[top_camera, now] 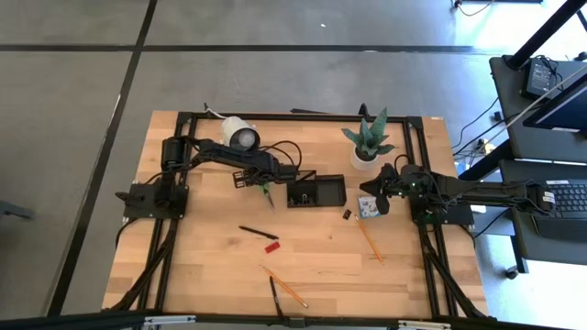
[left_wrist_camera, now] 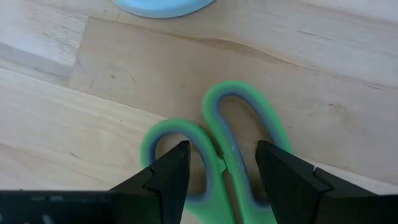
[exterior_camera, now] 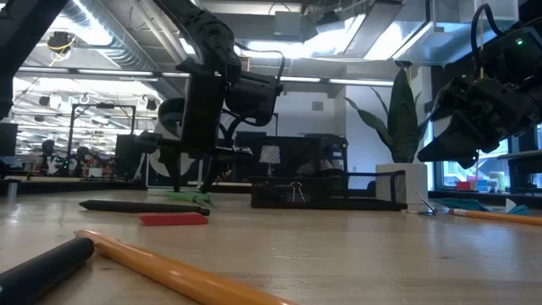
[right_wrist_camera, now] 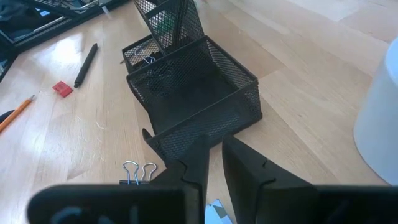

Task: Pick and place office supplies into organizer
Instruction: Put the green scissors in the desk organizer

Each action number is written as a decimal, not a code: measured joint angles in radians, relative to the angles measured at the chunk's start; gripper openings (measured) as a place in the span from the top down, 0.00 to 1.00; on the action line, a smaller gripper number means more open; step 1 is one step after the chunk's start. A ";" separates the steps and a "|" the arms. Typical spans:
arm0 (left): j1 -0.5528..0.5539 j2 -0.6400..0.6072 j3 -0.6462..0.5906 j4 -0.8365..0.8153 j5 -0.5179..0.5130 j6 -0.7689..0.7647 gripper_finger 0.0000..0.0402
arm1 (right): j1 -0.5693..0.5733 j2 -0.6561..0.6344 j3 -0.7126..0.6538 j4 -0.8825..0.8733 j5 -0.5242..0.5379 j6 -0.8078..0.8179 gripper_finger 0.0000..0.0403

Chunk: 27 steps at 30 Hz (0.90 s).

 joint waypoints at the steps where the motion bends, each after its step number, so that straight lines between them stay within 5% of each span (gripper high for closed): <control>1: 0.000 0.000 0.000 0.001 0.000 0.000 0.55 | 0.000 0.000 0.000 0.000 0.000 0.001 0.87; 17: -0.001 0.000 0.000 0.006 -0.019 0.012 0.56 | 0.000 0.000 0.000 0.000 0.000 0.001 0.87; 27: -0.001 0.000 0.001 0.007 -0.022 0.112 0.83 | 0.000 0.000 0.000 0.000 0.000 0.000 0.87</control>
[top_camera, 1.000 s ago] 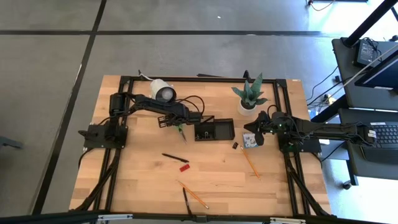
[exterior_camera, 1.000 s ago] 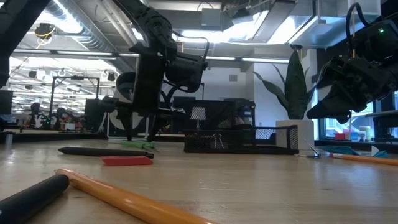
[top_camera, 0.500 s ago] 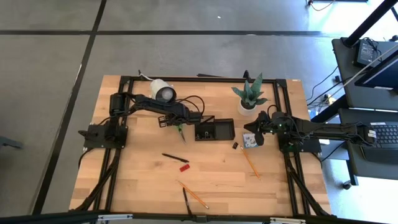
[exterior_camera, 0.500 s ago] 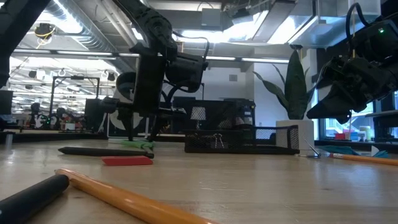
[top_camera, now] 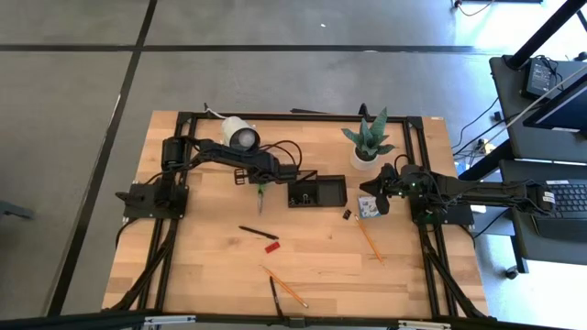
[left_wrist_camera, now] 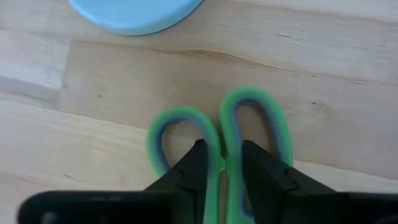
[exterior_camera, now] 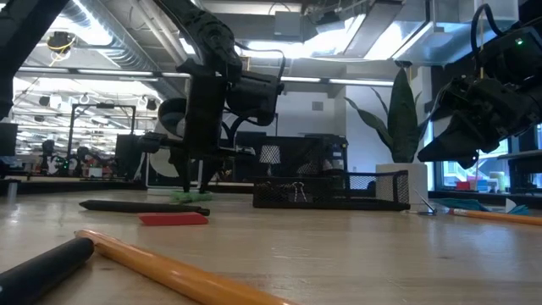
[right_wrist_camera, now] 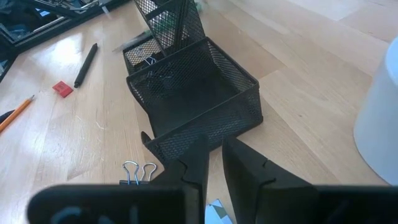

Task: Pick and place office supplies into organizer
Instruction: Put the green scissors in the desk organizer

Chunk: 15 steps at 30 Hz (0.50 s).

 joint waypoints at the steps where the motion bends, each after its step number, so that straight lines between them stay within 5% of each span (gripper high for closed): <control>1: 0.000 0.000 0.000 0.000 0.000 0.010 0.83 | 0.000 0.000 0.000 0.000 0.000 0.000 0.87; 15: -0.039 -0.049 0.002 -0.016 0.018 0.096 0.83 | 0.000 0.000 0.000 0.000 0.000 -0.001 0.87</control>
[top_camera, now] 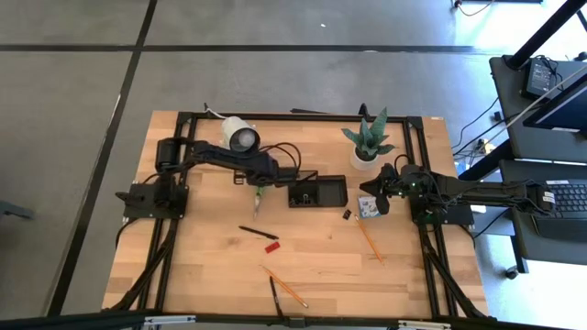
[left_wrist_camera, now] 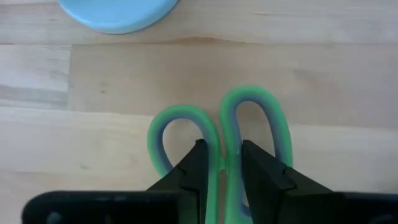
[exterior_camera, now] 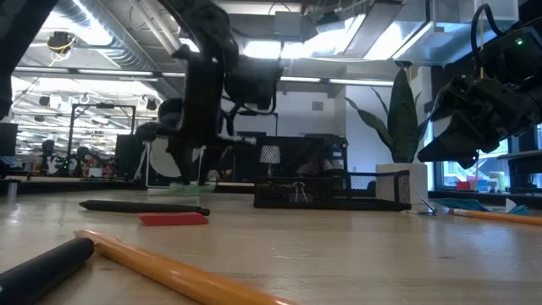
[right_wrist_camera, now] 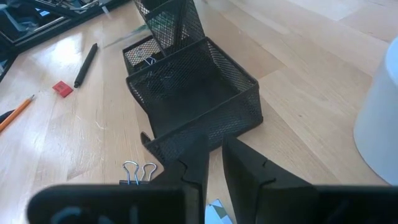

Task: Pick and place office supplies into organizer
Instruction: Put the green scissors in the desk organizer

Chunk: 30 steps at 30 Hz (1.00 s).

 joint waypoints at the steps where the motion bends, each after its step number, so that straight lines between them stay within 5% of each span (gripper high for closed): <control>1: -0.007 -0.012 0.000 -0.002 0.004 0.002 0.83 | 0.000 0.000 0.000 0.000 0.000 0.000 0.87; 13: -0.107 -0.237 0.001 -0.072 -0.075 0.059 0.84 | 0.000 0.000 0.000 0.000 0.000 0.000 0.87; 20: -0.193 -0.407 0.002 0.166 -0.259 0.290 0.99 | 0.000 0.000 0.000 0.000 0.000 0.000 0.87; 24: -0.219 -0.451 0.002 0.351 -0.261 0.486 1.00 | 0.000 0.000 0.000 0.000 0.000 0.001 0.87; 30: -0.235 -0.465 0.002 0.373 -0.214 0.533 1.00 | 0.000 0.000 0.000 0.000 0.000 0.001 0.87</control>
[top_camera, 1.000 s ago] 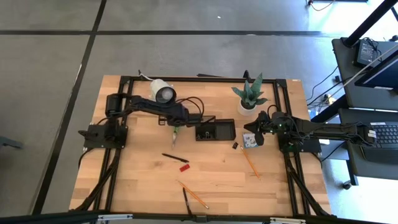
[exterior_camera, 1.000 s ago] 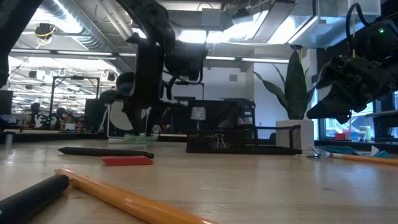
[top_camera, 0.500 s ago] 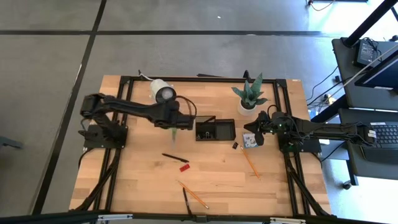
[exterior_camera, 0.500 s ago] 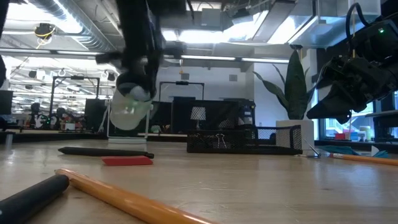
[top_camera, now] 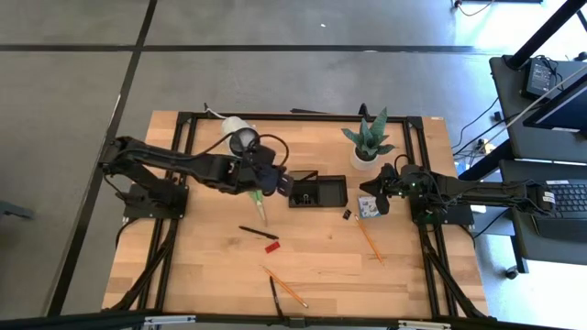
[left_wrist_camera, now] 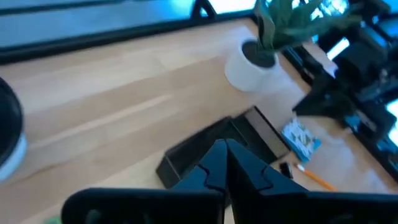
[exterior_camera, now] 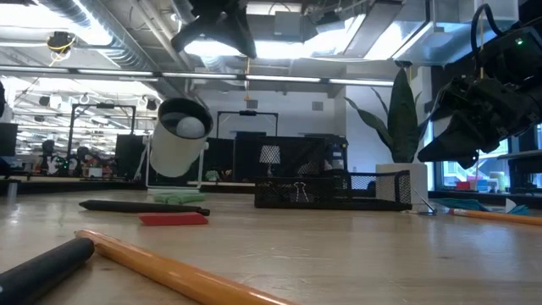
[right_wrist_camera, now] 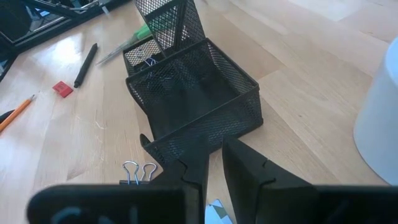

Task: Pick and place office supplies into organizer
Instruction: Put the green scissors in the desk organizer

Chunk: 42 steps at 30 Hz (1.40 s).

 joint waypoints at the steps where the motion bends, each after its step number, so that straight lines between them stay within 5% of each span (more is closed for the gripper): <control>1: 0.000 0.001 0.000 0.000 0.021 0.011 1.00 | 0.000 0.000 0.000 0.000 0.000 0.000 0.87; 8: 0.001 0.009 -0.001 -0.003 0.059 0.078 0.98 | 0.000 0.000 0.000 0.000 0.000 0.001 0.87; 21: 0.001 0.051 -0.008 -0.026 0.043 0.112 0.77 | 0.000 0.000 0.000 0.000 0.000 0.001 0.87; 26: 0.002 0.064 -0.009 -0.116 0.109 0.003 0.79 | 0.000 0.000 0.000 0.000 0.000 0.002 0.87; 35: -0.032 0.077 -0.009 -0.446 0.123 -0.434 0.89 | 0.000 0.000 0.000 0.000 0.002 -0.002 0.87; 42: -0.004 0.136 -0.009 -0.497 0.139 -0.548 0.85 | 0.000 0.000 0.000 0.000 0.002 -0.001 0.87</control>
